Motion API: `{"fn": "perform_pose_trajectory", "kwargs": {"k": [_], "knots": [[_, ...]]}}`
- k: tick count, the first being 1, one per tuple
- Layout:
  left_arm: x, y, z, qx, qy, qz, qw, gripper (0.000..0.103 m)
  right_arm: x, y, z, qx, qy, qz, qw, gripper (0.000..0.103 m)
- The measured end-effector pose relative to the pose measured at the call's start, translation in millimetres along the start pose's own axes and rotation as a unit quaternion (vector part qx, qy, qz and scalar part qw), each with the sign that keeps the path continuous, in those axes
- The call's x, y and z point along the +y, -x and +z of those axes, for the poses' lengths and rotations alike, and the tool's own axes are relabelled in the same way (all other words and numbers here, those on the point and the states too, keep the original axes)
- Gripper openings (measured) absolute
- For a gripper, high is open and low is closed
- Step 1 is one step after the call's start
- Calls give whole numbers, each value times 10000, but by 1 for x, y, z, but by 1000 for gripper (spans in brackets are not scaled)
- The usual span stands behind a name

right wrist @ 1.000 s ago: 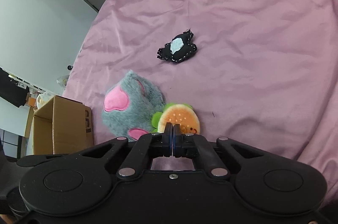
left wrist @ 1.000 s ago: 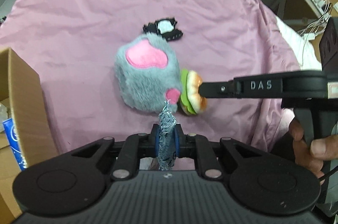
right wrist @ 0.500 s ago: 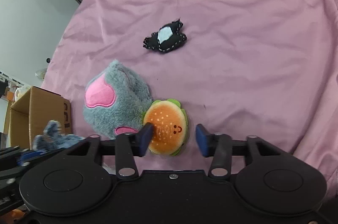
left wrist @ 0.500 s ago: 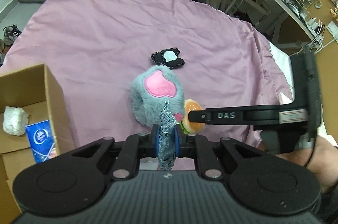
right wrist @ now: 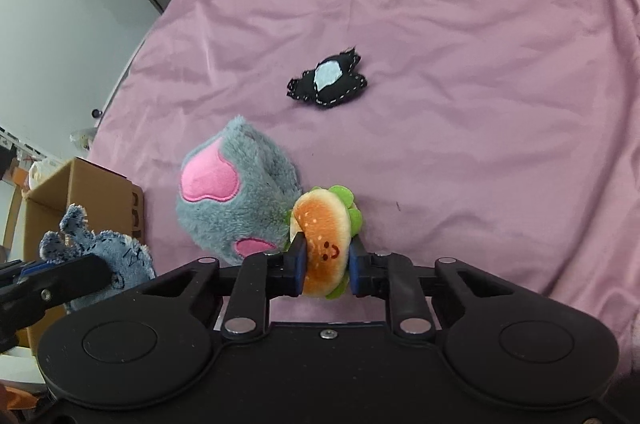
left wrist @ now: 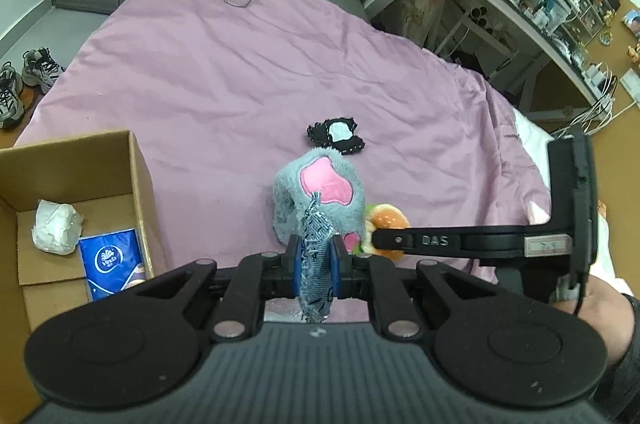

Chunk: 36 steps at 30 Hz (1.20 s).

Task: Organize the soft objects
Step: 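Carry both plushes to the cardboard box and open both tools over it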

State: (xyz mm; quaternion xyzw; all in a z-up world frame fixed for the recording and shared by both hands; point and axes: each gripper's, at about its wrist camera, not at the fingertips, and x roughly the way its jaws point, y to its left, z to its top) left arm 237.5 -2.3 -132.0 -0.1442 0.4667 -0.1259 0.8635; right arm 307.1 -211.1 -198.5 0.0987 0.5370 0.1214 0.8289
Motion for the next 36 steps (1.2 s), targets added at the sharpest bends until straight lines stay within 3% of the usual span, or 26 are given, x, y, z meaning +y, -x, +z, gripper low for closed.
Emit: {"fn": "perform_pose_trajectory", "kwargs": {"k": [9,23,36], "knots": [[5,23,-1,-231,72,78,9997,13,8,43,-3,-355,15,146,9993,20],[18,63,-9,-609,60,228,9979,13,55,83,-10,-722,318,393,9961,20],[82,107,-23,-874,405,577,9937,13,125,90,-17,-854,682,690,9916,21]]}}
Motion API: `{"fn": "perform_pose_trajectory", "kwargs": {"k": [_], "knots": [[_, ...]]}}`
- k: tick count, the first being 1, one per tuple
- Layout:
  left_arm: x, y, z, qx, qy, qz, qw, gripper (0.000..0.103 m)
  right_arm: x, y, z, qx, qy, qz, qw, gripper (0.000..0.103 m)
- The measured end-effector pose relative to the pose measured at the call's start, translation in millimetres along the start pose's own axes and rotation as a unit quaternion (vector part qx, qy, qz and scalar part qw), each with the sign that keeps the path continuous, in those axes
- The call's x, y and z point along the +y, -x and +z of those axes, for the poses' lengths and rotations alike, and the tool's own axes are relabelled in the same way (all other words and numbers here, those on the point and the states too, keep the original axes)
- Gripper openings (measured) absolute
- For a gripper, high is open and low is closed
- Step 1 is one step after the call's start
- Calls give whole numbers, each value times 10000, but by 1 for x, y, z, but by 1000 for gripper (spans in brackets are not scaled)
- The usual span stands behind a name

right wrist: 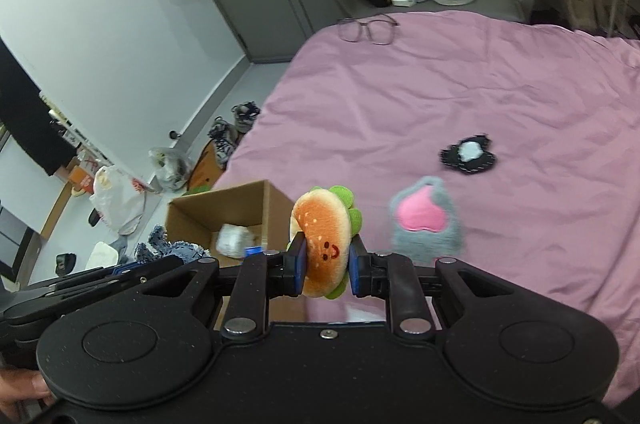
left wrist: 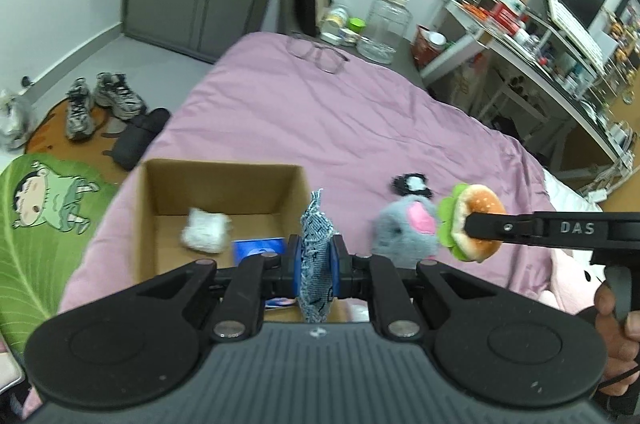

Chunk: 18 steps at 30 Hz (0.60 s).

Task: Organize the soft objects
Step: 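Carry both plushes to the cardboard box and open both tools over it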

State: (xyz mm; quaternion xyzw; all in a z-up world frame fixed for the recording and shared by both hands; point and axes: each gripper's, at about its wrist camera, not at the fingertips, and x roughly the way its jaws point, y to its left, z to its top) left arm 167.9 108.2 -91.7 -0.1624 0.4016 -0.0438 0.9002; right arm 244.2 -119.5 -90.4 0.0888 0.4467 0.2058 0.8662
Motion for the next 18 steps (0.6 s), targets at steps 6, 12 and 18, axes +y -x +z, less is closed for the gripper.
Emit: {"fn": "perform_pose_trajectory", "kwargs": {"k": [6,12,18], "knots": [[38,5,-4,-12,256,176,9995,13,27,-12,-1,29,130,65,9999,21],[64,-3,-11,65,443,214,9988,13,50,-28,1,108,311,102,9994,21],[76,-11,-15,91,523,152,9985,14,71,-48,6,182,447,143,9987,21]]}}
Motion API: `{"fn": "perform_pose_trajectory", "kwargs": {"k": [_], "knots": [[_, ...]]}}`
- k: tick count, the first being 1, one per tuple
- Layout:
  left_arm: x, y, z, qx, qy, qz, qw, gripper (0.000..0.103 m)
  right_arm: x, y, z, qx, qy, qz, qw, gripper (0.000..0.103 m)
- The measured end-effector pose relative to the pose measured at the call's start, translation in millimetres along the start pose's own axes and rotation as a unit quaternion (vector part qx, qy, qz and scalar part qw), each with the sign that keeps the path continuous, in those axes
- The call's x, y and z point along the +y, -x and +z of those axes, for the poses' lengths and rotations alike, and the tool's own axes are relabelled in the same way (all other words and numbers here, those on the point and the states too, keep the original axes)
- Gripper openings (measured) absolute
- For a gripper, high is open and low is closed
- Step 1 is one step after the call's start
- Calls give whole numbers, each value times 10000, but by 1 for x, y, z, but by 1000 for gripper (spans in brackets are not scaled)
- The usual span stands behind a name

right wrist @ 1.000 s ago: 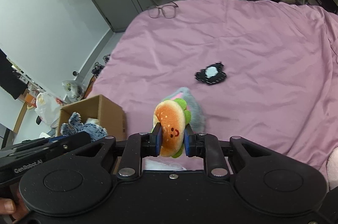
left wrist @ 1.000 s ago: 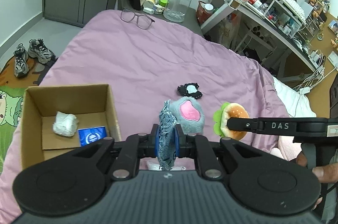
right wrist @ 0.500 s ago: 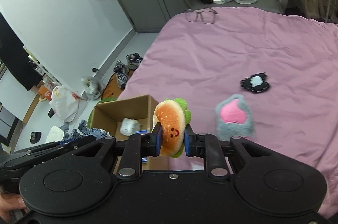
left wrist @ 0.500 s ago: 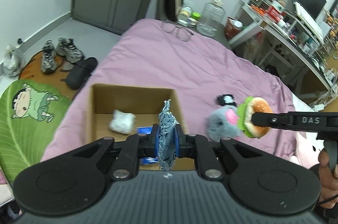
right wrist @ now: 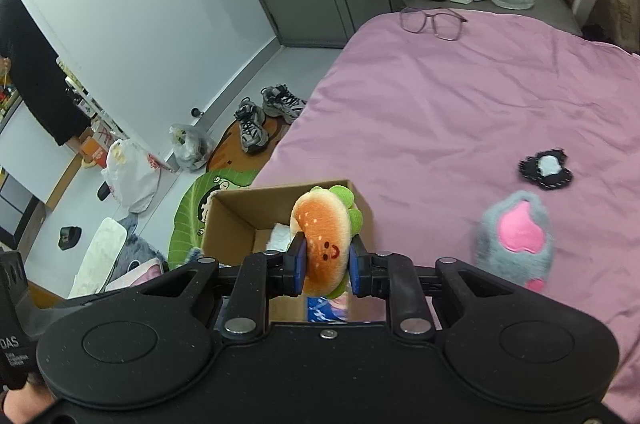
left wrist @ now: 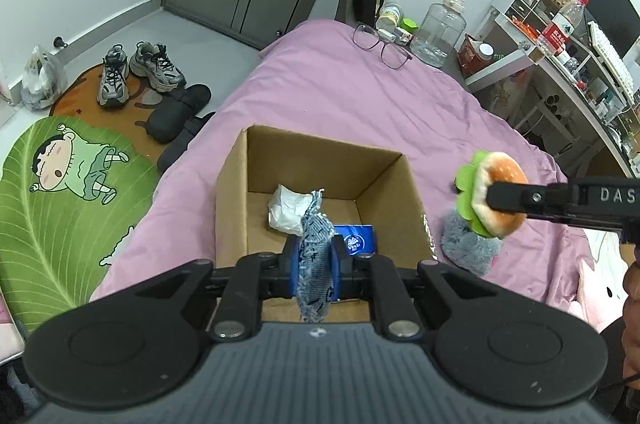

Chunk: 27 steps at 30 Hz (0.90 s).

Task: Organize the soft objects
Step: 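Carry both plushes to the cardboard box and open both tools over it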

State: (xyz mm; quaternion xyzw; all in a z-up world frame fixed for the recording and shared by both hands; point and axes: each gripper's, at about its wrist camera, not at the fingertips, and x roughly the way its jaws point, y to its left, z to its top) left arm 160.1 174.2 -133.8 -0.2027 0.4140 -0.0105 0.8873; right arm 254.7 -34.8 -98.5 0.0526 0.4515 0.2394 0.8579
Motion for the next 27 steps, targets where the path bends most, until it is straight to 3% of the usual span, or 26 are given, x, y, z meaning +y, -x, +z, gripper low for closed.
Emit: {"fn": "perform_pose_trajectory", "kwargs": {"k": [4,14,18,21,25,27], "knots": [[2,-6,2,-17,59,-25,10000,14,11,-8,4,16,103,8,9999,21],[-2,-11,10,-121,-168,31,9998,26,20,-30,13,68,268,-15,9996,22],[-1,-12,12,-115,-143,62,9998,26,18,-38,17,169,202,112,9996,40],[-2,-13,13,-71,-122,120,9998,27,13,-33,18,126,120,137,9998,43],[-10,-10,14,-91,-155,302,9994,50,2,-23,16,119,71,198,9997,44],[-14,-9,14,-96,-154,299,9994,55,-4,-17,14,126,33,182,9997,44]]}}
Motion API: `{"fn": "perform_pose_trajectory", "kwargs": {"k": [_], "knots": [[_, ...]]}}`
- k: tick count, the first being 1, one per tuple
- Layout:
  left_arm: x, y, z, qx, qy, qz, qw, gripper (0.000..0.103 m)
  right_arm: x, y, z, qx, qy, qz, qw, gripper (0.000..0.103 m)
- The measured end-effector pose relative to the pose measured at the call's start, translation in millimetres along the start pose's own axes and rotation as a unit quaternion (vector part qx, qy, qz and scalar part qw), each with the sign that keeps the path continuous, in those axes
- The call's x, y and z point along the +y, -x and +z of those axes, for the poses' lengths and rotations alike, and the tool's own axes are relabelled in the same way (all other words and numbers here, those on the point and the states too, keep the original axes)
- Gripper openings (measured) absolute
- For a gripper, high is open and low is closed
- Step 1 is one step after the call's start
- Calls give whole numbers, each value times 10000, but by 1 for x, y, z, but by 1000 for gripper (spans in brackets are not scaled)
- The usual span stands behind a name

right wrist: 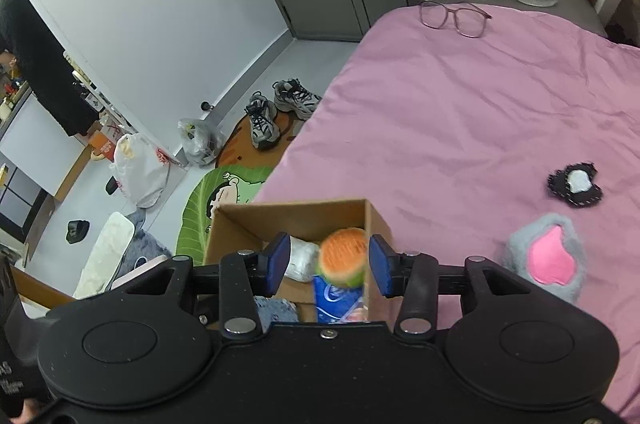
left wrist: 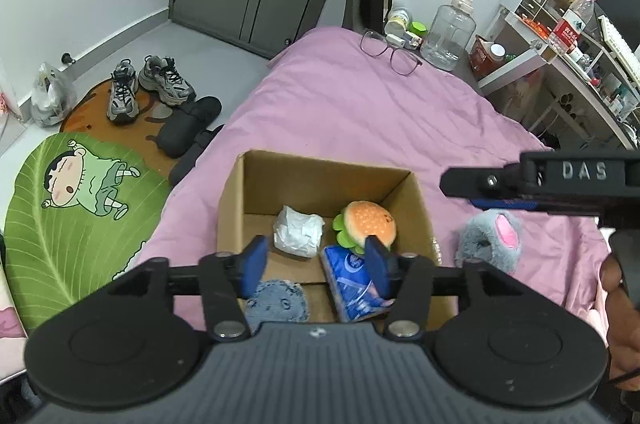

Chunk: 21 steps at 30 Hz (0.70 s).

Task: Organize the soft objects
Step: 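Carry both plushes to the cardboard box and open both tools over it, then grasp the clear plastic bag with the left tool while the right tool approaches the grey plush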

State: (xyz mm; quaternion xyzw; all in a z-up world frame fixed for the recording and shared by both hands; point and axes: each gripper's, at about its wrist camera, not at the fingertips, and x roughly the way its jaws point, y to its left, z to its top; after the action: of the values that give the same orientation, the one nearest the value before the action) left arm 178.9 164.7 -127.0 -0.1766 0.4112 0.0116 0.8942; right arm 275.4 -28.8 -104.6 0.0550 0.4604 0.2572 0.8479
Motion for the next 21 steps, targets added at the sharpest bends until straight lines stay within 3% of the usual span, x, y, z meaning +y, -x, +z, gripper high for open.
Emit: {"fn": "perform_pose_trajectory", "kwargs": {"k": [9,13,21], "knots": [[-33,5,1,16,-169,-47,9998,67,-40,27,-9,-114,-294,-206,9993,46],[-50,8,-2,23,-238,-93,9997,69,-60,40,-14,-180,-399,-331,9985,54],[-87,6,-7,150,-465,-265,9985,70,-92,63,-21,-282,-606,-465,9967,57]]}}
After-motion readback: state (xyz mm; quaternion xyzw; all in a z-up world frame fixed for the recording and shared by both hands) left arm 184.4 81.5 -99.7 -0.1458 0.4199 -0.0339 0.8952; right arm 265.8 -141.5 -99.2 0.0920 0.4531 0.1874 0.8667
